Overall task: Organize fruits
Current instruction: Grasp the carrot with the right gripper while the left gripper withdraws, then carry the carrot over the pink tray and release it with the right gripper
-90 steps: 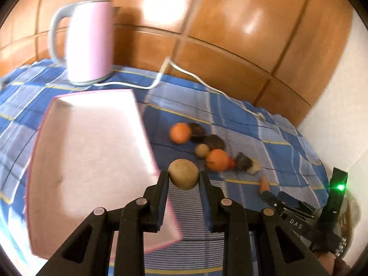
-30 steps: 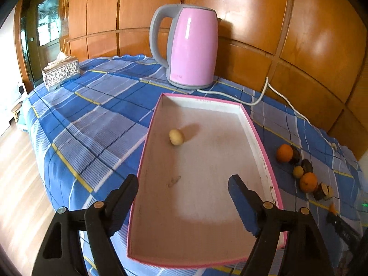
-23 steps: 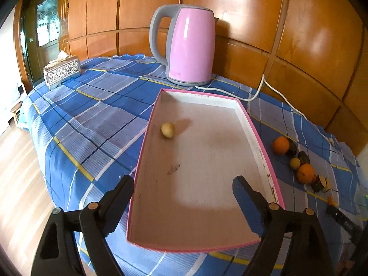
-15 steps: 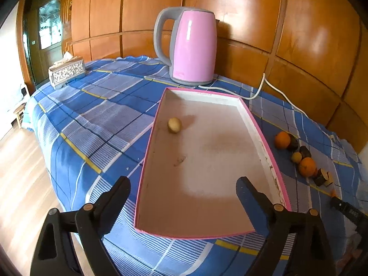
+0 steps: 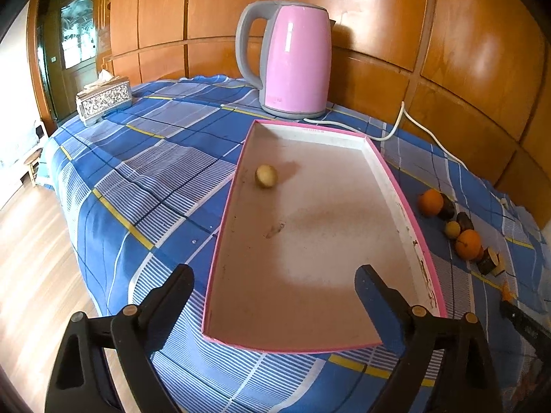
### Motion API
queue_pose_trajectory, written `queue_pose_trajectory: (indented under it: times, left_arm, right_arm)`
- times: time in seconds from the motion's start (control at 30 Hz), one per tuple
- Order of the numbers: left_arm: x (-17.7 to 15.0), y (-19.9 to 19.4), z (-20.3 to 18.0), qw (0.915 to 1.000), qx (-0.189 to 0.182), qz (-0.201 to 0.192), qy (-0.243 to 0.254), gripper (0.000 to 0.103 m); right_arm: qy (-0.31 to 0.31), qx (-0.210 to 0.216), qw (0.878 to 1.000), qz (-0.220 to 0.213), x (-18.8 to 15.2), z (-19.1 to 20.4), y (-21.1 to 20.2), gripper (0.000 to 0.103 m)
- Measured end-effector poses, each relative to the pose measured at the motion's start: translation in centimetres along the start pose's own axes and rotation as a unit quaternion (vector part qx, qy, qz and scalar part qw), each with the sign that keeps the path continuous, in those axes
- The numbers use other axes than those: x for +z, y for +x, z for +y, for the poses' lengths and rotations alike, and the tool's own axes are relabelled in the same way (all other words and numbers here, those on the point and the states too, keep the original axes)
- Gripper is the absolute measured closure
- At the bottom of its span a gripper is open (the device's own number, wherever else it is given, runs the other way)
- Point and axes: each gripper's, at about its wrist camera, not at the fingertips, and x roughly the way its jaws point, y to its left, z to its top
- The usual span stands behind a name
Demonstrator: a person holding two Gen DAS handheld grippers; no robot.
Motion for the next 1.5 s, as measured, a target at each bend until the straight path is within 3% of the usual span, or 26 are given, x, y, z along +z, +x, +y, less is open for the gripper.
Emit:
queue_pose_trajectory:
  times: [0.33,0.67,1.03,1.27,1.5]
  left_arm:
    - [0.0,-0.1,0.1,1.0000,-0.007,0.003,-0.001,0.007]
    - [0.0,0.2,0.1,1.0000,-0.005,0.008,-0.004,0.007]
    - [0.1,0.2,0.5,0.9999,-0.005,0.007,-0.008,0.007]
    - [0.1,0.3,0.6,0.9999,-0.005,0.008,-0.011,0.007]
    - [0.3,0.4,1.0,0.9998,-0.006,0.008,-0.016,0.007]
  right_arm:
    - [-0.040,0.068,0.997,0.013,-0.6,2.9,-1.1,0.081]
    - [-0.104,0.131,0.986,0.015,-0.3,7.2,-2.4,0.081]
    - [-0.215,0.158,0.964,0.009,0.8,13.4,-2.9,0.081]
    - [-0.240,0.185,0.953,0.000,2.3,16.7,-3.0,0.081]
    - [-0.234,0.201,0.951,0.013,3.8,19.7,-1.2,0.081]
